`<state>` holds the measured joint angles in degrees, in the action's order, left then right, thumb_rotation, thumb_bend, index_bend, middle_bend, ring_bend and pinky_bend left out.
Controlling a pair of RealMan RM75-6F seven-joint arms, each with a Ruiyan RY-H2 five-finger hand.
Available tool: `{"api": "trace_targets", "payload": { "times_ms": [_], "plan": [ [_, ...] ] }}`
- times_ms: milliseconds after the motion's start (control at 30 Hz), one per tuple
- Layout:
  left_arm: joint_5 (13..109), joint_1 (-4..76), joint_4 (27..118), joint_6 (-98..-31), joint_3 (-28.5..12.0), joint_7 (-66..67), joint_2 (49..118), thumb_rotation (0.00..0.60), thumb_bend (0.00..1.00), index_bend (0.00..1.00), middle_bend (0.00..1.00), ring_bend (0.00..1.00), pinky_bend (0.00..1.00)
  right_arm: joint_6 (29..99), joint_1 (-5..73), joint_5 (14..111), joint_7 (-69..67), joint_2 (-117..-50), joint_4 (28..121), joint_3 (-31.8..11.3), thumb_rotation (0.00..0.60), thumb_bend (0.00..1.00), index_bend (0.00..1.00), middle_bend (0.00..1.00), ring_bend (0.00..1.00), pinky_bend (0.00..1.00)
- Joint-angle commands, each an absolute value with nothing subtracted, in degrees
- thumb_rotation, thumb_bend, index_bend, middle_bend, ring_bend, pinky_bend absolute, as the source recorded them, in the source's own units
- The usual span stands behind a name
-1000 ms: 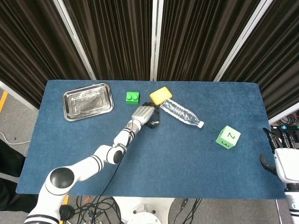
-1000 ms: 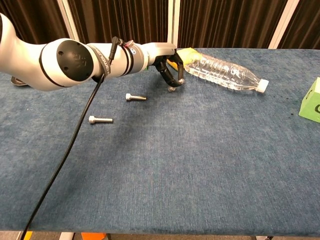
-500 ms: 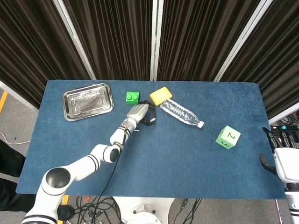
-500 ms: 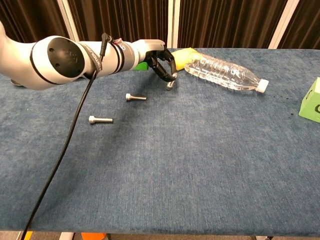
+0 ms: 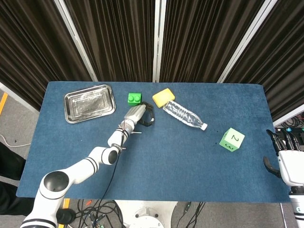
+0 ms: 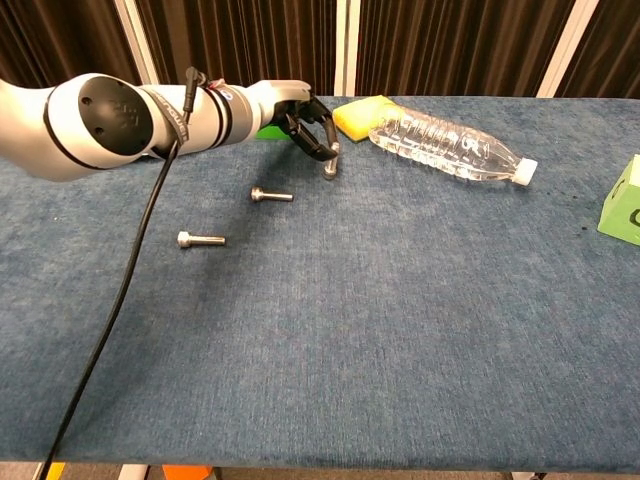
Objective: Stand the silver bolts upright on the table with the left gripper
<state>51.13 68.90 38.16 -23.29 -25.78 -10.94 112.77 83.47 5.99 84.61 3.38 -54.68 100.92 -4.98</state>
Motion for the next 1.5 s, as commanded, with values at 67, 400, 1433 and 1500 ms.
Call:
{"api": "trace_targets", "payload": {
  "times_ms": [67,400,1433,1500],
  "plan": [
    [51.2,68.5,38.2,-23.2,-25.7,-11.3,112.4,0.582,0.38,0.51,0.17,0.00,0.00,83.6,5.9,84.8,3.6,-54.6,101.2,-5.0,0.600,0.30,0.08,0.18,0.00,0.03],
    [53.2,67.3,40.1,-25.0,-24.3,-10.9,111.5,0.488,0.40,0.47,0.17,0.00,0.00,84.2,5.7,85.4,3.6,-54.6,101.3,-4.7,0.600,0.30,0.08,0.18,0.00,0.03],
    [56.1,55.1,65.9,-42.0,-16.9,1.2,97.1,0.600,0.38,0.46,0.17,0.00,0.00,84.7,6.4,88.7,1.5,-55.2,99.5,-4.6,0.600,0.30,0.08,0.19,0.00,0.03],
    [54.8,55.2,66.5,-42.4,-16.0,4.0,97.7,0.600,0.35,0.46,0.17,0.00,0.00,84.8,6.4,88.9,1.3,-55.3,99.3,-4.5,0.600,0.30,0.08,0.19,0.00,0.03]
  ]
}}
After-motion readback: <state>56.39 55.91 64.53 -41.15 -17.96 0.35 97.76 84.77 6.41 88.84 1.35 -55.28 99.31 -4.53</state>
